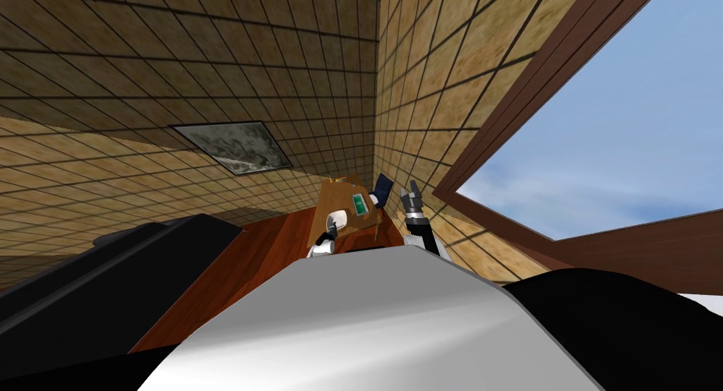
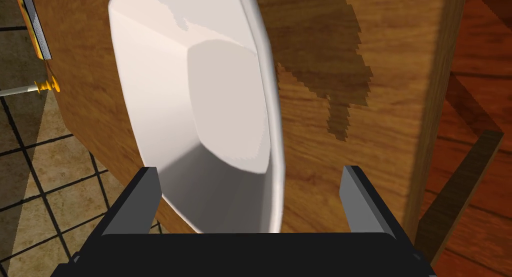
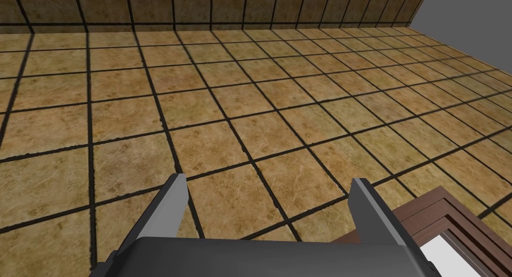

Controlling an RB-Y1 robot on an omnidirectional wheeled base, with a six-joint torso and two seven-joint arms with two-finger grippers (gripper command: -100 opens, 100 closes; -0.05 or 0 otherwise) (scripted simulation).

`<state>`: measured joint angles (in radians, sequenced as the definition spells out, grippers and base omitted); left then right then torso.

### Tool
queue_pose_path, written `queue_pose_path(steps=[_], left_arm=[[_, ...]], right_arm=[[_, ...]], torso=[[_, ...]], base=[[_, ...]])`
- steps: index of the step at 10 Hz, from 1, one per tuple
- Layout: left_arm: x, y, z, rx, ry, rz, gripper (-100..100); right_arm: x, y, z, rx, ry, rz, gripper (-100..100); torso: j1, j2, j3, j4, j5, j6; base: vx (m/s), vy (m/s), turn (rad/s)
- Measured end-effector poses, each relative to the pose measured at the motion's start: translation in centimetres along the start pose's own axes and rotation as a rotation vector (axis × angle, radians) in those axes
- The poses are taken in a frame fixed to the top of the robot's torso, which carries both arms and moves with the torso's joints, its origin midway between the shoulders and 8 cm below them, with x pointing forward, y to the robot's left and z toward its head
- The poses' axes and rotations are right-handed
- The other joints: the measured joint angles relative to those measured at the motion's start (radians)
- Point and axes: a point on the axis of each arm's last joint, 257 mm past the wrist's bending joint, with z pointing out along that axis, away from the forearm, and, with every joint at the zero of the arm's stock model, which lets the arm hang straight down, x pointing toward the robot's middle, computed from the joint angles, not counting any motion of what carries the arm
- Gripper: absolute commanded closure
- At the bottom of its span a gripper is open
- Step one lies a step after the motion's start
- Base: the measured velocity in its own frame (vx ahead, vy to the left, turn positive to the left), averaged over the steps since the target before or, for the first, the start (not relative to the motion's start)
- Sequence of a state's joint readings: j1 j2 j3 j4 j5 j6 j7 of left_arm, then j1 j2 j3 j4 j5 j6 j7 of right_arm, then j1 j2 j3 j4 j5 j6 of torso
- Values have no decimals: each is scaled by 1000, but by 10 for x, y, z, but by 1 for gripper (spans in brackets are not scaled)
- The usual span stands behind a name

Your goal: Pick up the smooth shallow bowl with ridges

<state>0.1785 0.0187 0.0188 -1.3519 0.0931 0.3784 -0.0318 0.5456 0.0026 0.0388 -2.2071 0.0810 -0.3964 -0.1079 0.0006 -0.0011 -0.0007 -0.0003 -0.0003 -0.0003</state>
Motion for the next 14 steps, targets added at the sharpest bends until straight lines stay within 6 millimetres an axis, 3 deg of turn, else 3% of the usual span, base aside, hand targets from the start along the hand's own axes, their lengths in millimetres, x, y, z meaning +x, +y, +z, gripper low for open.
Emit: queue_pose_path(steps=[3, 4, 8, 9, 10, 13, 14], left_arm=[[2, 7, 6, 1, 1, 1, -100], [2, 7, 6, 3, 1, 1, 100], [2, 8, 6, 1, 1, 1, 100], [2, 8, 6, 0, 0, 1, 0], [2, 8, 6, -1, 0, 1, 100], [-1, 0, 0, 3, 0, 0, 100], [-1, 0, -1, 0, 0, 0, 0]], right_arm=[[0, 0, 0, 0, 0, 0, 0], [0, 0, 0, 0, 0, 0, 0], [0, 0, 0, 0, 0, 0, 0], [0, 0, 0, 0, 0, 0, 0], [0, 0, 0, 0, 0, 0, 0], [0, 0, 0, 0, 0, 0, 0], [0, 0, 0, 0, 0, 0, 0]], torso=[[1, -2, -1, 0, 0, 0], [0, 0, 0, 0, 0, 0], [0, 2, 1, 1, 0, 0], [0, 3, 2, 1, 0, 0], [0, 3, 2, 1, 0, 0], [-2, 8, 5, 2, -1, 0], [-2, 6, 4, 3, -1, 0]], base=[[41, 9, 2], [0, 0, 0], [1, 0, -2], [0, 0, 0], [-40, -4, -5], [-51, -13, -1], [-6, -2, 0]])
